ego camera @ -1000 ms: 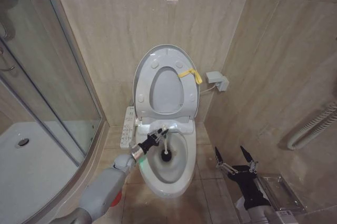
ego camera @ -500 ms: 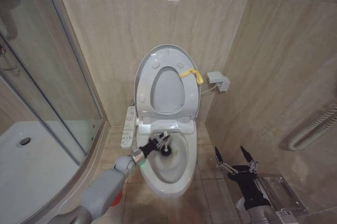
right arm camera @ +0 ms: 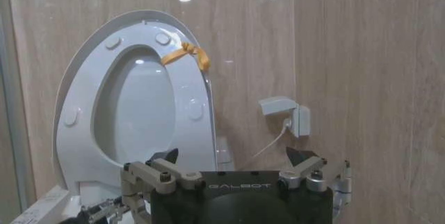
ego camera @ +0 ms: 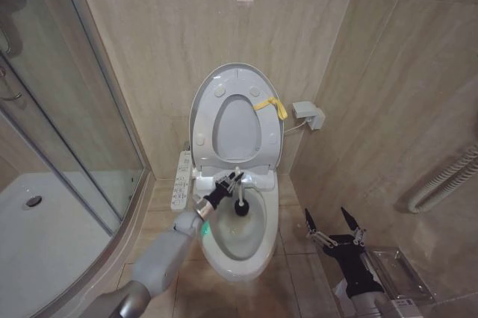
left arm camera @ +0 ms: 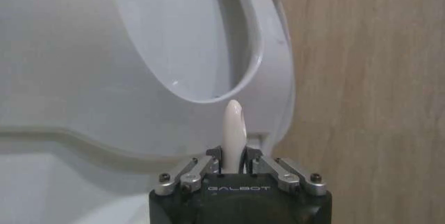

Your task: Open the toilet lid, clean the toilet bowl with a toilet brush, close the toilet lid, and flush.

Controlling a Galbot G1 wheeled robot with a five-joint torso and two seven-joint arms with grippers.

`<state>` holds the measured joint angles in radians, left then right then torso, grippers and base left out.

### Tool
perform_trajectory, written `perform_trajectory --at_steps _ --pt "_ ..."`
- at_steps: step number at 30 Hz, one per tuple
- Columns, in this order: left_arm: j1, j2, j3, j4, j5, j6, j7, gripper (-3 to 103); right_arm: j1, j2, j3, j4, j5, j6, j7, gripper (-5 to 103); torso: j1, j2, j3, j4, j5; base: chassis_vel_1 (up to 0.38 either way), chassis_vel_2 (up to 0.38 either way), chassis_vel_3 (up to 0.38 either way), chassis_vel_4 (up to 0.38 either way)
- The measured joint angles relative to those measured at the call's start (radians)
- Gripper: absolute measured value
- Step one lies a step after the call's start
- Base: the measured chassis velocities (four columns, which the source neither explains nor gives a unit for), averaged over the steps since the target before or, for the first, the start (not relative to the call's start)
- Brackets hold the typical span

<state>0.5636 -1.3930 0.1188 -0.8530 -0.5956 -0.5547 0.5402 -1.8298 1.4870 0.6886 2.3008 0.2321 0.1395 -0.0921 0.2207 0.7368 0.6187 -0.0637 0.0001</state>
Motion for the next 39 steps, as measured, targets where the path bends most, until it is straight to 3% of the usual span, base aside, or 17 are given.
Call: perform_trajectory --at_steps 9,16,21,25,27,31,37,39 --pt "0.010 -0.052 -0.022 0.056 0.027 -0.093 0.086 22 0.000 0.000 0.000 0.000 0.000 0.000 0.000 100 0.000 0.000 0.000 -0.0006 -0.0002 0.000 0.000 0.000 0.000" --pt "-0.016 -0.083 -0.059 0.157 0.112 -0.150 0.142 22 0.000 0.000 0.000 0.000 0.000 0.000 0.000 100 0.000 0.000 0.000 0.0001 -0.0001 0.000 0.000 0.000 0.000" --pt "-0.013 -0.077 -0.072 0.150 0.132 -0.149 0.150 22 0.000 0.000 0.000 0.000 0.000 0.000 0.000 100 0.000 0.000 0.000 -0.0007 -0.0002 0.000 0.000 0.000 0.000" --pt "0.025 -0.047 -0.068 0.078 0.097 -0.146 0.115 22 0.000 0.000 0.000 0.000 0.000 0.000 0.000 100 0.000 0.000 0.000 0.0007 0.0000 0.000 0.000 0.000 0.000" --pt "0.030 -0.060 -0.087 0.061 0.078 -0.199 0.083 22 0.000 0.000 0.000 0.000 0.000 0.000 0.000 100 0.000 0.000 0.000 0.0002 -0.0002 0.000 0.000 0.000 0.000" --pt "0.030 -0.078 -0.109 0.054 0.063 -0.229 0.065 22 0.000 0.000 0.000 0.000 0.000 0.000 0.000 100 0.000 0.000 0.000 -0.0008 -0.0002 0.000 0.000 0.000 0.000" --pt "0.058 -0.092 -0.112 0.055 -0.034 -0.230 0.089 22 0.000 0.000 0.000 0.000 0.000 0.000 0.000 100 0.000 0.000 0.000 0.0002 -0.0001 0.000 0.000 0.000 0.000" --pt "0.075 -0.117 -0.127 0.079 -0.073 -0.249 0.125 22 0.000 0.000 0.000 0.000 0.000 0.000 0.000 100 0.000 0.000 0.000 -0.0002 -0.0002 0.000 0.000 0.000 0.000"
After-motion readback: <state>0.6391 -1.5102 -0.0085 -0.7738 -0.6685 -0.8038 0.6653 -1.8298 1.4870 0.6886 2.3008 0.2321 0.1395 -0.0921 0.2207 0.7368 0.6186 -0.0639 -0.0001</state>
